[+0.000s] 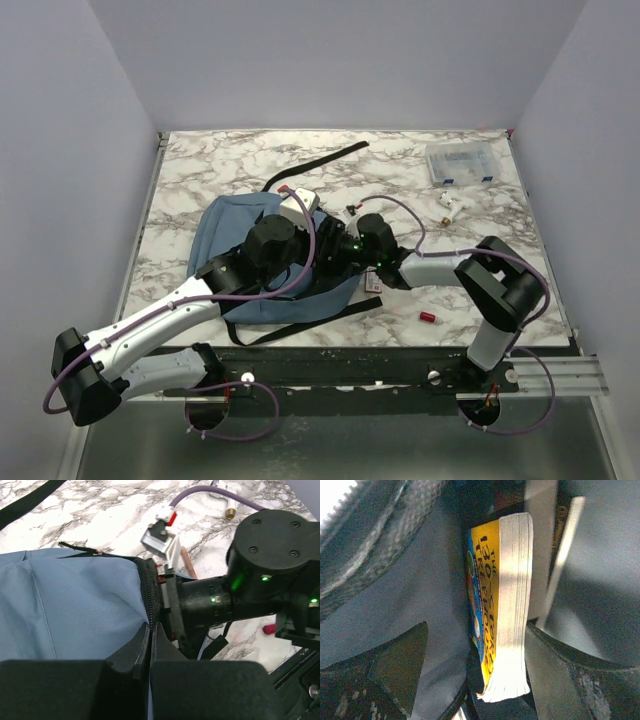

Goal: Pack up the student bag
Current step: Place the book in the student bag.

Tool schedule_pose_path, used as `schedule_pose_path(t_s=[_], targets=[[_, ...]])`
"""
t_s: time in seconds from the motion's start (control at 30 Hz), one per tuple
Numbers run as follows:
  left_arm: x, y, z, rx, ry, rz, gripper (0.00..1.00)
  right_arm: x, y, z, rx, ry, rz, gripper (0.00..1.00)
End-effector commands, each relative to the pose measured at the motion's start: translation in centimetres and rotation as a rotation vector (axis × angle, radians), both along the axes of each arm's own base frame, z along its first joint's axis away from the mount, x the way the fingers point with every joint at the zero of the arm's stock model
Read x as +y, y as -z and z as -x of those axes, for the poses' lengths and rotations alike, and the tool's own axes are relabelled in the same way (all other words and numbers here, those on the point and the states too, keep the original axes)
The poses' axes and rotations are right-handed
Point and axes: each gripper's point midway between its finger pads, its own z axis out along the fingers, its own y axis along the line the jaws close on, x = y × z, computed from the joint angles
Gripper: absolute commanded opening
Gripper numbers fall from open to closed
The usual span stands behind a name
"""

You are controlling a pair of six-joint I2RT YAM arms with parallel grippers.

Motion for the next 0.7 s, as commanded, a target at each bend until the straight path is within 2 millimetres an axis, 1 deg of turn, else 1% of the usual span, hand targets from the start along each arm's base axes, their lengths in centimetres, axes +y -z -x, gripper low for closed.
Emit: schedule_pose_path(t_s=[0.0, 0.13, 0.17, 0.2, 0.23, 0.3, 0.37, 0.4, 0.47, 0.53, 0.57, 0.67], targets=[[-0.6, -1.1, 0.1, -0.015, 0.024, 0.049, 0.00, -2.5, 0.4, -0.6, -0.037, 0.081, 0.083, 0.80], [-0.4, -1.3, 0.0, -0.018, 0.015, 0.053, 0.00, -3.1, 1.0, -0.2, -0.026, 0.083, 0.107, 0.80], [-0.4, -1.3, 0.0, -0.017, 0.013, 0.055, 0.00, -3.3, 1.1, -0.2, -0.025, 0.089, 0.114, 0.78], [-0.4, -1.2, 0.1, -0.013, 0.011, 0.058, 0.00, -3.2, 1.2, -0.2, -0.017, 0.094, 0.109, 0.66], [-0.4, -1.1, 0.1, -0.009, 0.014, 0.061, 0.00, -2.6, 1.2, 0.1, -0.006, 0.083, 0.085, 0.52], [-0.5, -0.9, 0.2, 0.000, 0.018, 0.061, 0.00, -0.5, 0.5, 0.5, 0.000, 0.045, 0.011, 0.26], [-0.5, -0.7, 0.0, 0.007, 0.004, 0.061, 0.00, 1.4, -0.6, 0.4, -0.014, 0.010, -0.058, 0.06], [-0.2, -0.7, -0.2, 0.011, -0.013, 0.059, 0.00, 1.7, -0.8, 0.3, 0.006, 0.018, -0.089, 0.01], [-0.1, -0.6, -0.2, 0.012, -0.012, 0.058, 0.00, 1.4, -1.2, -0.2, 0.024, 0.056, -0.143, 0.00], [0.0, -0.8, -0.2, 0.013, -0.022, 0.069, 0.00, 0.6, -2.2, -0.5, 0.009, 0.104, -0.180, 0.00], [0.2, -0.8, -0.2, 0.013, -0.029, 0.074, 0.00, -0.1, -2.3, -0.5, 0.004, 0.136, -0.180, 0.00], [0.5, -1.2, -0.3, 0.007, -0.053, 0.094, 0.00, -2.8, -2.9, -1.2, -0.030, 0.282, -0.175, 0.00]])
